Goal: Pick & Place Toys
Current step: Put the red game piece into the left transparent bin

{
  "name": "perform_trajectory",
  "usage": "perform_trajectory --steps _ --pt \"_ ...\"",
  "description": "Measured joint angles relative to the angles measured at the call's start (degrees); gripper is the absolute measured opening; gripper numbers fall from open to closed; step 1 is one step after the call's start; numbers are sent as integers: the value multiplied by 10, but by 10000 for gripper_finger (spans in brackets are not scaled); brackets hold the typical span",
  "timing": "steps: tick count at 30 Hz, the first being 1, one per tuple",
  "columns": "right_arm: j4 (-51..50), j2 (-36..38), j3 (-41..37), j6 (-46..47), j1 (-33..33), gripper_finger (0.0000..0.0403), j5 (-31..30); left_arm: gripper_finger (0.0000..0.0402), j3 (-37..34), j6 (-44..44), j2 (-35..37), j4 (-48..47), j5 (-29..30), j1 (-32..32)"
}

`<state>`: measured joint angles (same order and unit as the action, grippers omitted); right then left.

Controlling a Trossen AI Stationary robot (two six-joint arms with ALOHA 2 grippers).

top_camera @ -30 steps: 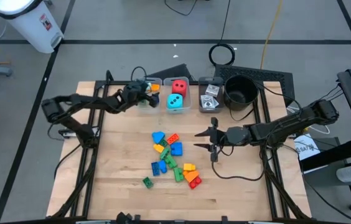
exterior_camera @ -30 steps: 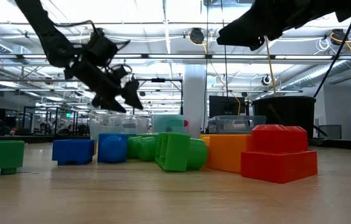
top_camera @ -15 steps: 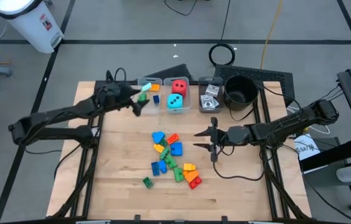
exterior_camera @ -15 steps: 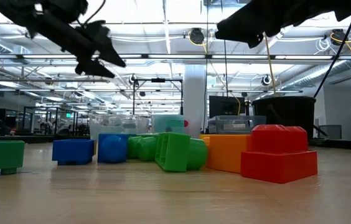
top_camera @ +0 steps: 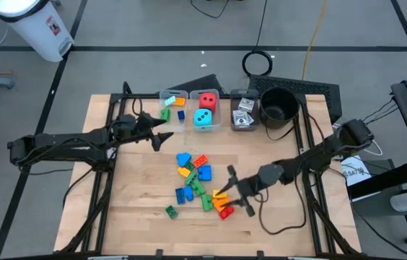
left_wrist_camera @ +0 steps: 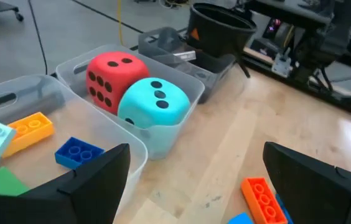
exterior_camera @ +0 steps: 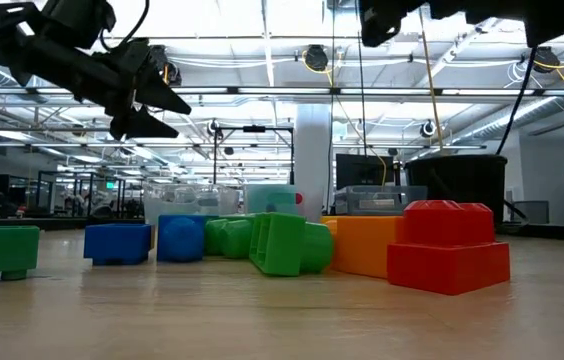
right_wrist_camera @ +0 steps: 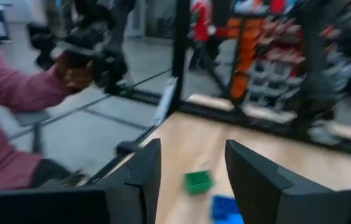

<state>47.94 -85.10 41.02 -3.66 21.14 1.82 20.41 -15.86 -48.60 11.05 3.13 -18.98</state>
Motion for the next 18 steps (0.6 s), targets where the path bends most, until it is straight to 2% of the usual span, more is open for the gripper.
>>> perform_trajectory --steps 4,8,14,18 --pt "-113 -26 42 46 20 173 30 365 0 -8 0 1 1 -1" --pt "-234 -66 66 101 51 182 16 367 0 -8 -1 2 1 -2" --pt "-275 -124 68 150 111 167 13 371 -1 -8 -7 3 1 -2" --pt "-290 -150 68 178 112 154 -9 365 -1 -9 -7 2 16 -2"
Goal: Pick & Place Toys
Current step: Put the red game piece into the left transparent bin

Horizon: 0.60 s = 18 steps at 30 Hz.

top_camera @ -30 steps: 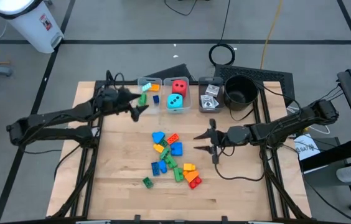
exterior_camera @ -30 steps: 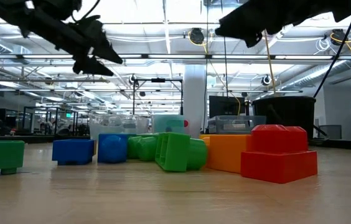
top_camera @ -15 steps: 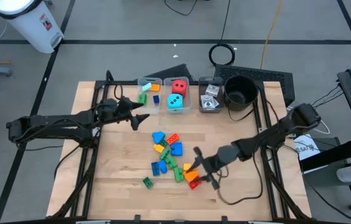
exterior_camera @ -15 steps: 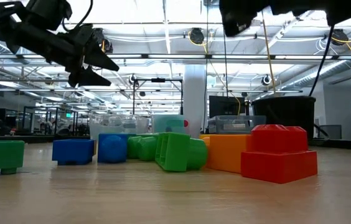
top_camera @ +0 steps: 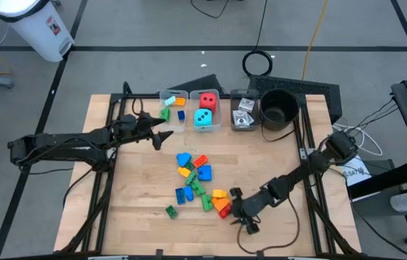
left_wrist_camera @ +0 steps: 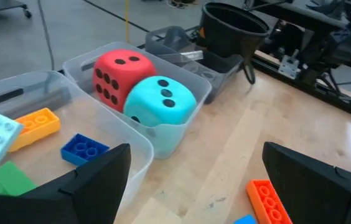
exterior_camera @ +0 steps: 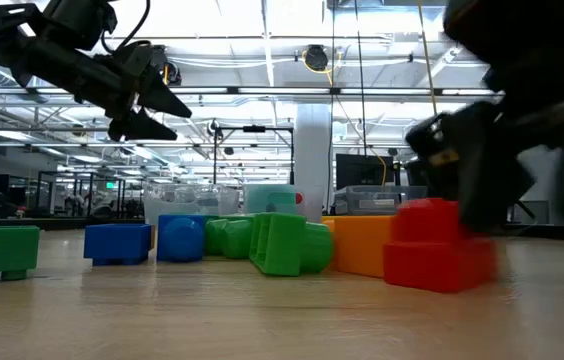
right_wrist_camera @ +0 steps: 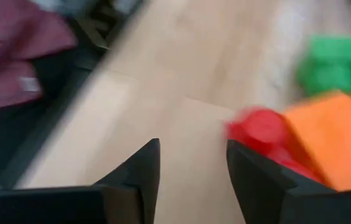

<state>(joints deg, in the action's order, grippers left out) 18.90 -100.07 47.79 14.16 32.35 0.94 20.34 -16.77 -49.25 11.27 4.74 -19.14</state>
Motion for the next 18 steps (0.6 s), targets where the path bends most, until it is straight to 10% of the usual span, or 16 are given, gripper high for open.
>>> perform_trajectory --steps 18 --pt "-19 13 0 -86 -111 150 -177 363 0 1 0 9 14 0"
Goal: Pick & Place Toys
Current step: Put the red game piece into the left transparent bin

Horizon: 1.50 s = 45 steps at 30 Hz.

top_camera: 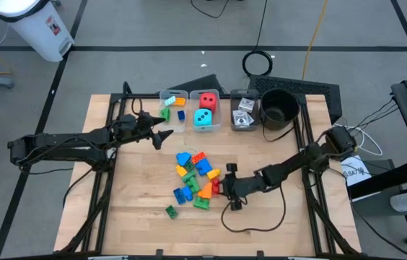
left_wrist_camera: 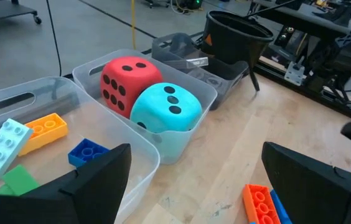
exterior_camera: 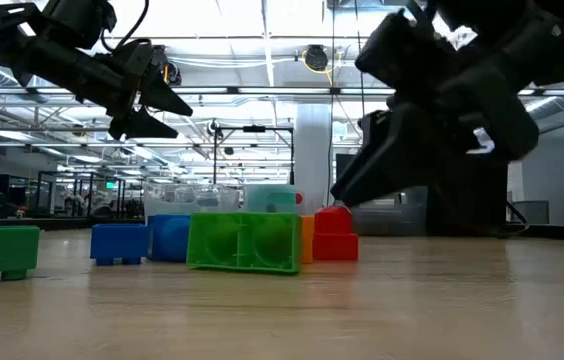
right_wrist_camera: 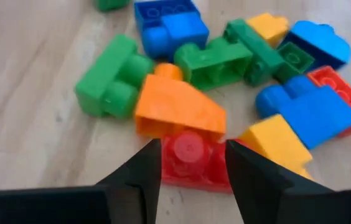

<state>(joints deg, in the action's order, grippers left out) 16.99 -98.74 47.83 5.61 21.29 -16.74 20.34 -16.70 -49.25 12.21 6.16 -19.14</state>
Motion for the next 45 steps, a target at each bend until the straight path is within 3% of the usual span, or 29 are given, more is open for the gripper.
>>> perform_trajectory --steps 9,14,19,25,31,34,40,45 --pt "21 -2 -1 56 -29 166 3 374 0 -4 0 -3 -1 6" --pt "32 -20 -1 41 -28 192 4 377 0 -5 0 0 -1 9" --pt "-15 -22 2 29 -29 191 11 377 0 -5 0 -1 -1 9" --pt "-127 54 -1 27 -15 175 14 371 0 -3 0 -1 -1 9" --pt "-203 133 -2 99 15 169 -83 375 0 -3 0 -4 -1 9" --pt "-176 141 -1 156 26 173 -86 378 0 -3 0 -4 -1 9" --pt "-166 142 -19 223 42 196 -84 371 0 -6 0 -6 -1 9" --pt "-160 139 -52 239 40 253 -85 373 0 -11 0 -6 -1 9"
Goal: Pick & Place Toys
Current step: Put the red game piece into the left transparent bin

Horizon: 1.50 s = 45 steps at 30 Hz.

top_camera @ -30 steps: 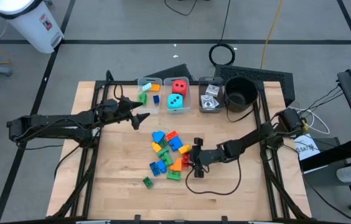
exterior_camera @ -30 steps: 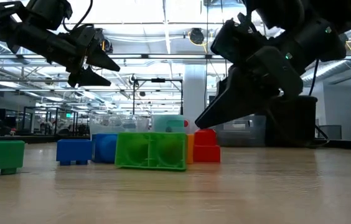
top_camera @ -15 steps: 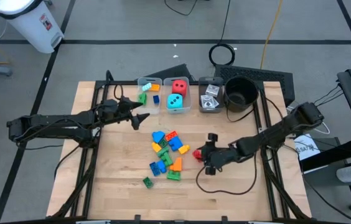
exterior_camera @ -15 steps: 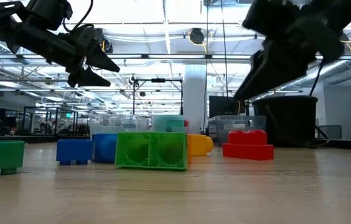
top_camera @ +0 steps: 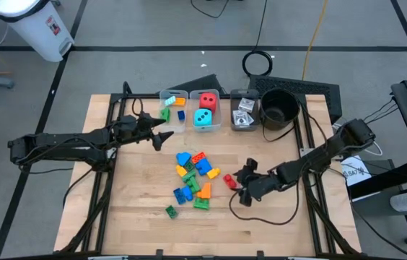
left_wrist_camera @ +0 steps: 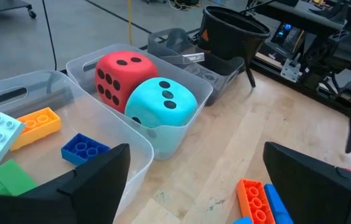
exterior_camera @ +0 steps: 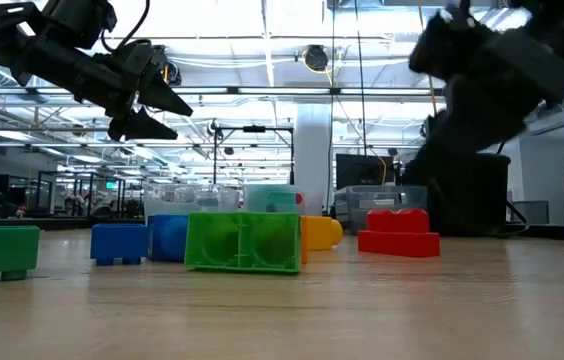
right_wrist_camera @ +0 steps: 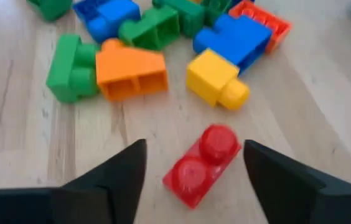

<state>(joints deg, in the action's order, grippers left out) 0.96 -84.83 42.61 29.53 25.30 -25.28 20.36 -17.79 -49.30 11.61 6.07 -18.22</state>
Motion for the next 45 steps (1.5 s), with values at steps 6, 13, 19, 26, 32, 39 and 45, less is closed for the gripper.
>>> perform_trajectory --steps 6,13,19,26,32,39,45 --pt "58 -54 -27 41 -2 324 2 383 0 -4 0 0 0 0" --pt "117 -129 -34 50 -3 333 -2 376 0 -4 0 0 0 0" --pt "112 -131 -33 33 -14 318 0 379 0 -4 0 1 0 0" --pt "107 -129 -33 27 -21 246 0 384 0 -3 0 1 0 0" --pt "100 -129 -33 27 -21 163 0 376 0 -1 0 1 0 0" --pt "98 -120 -33 -10 -21 109 1 381 0 -8 0 2 0 0" --pt "92 -52 -35 -51 -23 109 -2 387 0 -57 -14 13 6 0"
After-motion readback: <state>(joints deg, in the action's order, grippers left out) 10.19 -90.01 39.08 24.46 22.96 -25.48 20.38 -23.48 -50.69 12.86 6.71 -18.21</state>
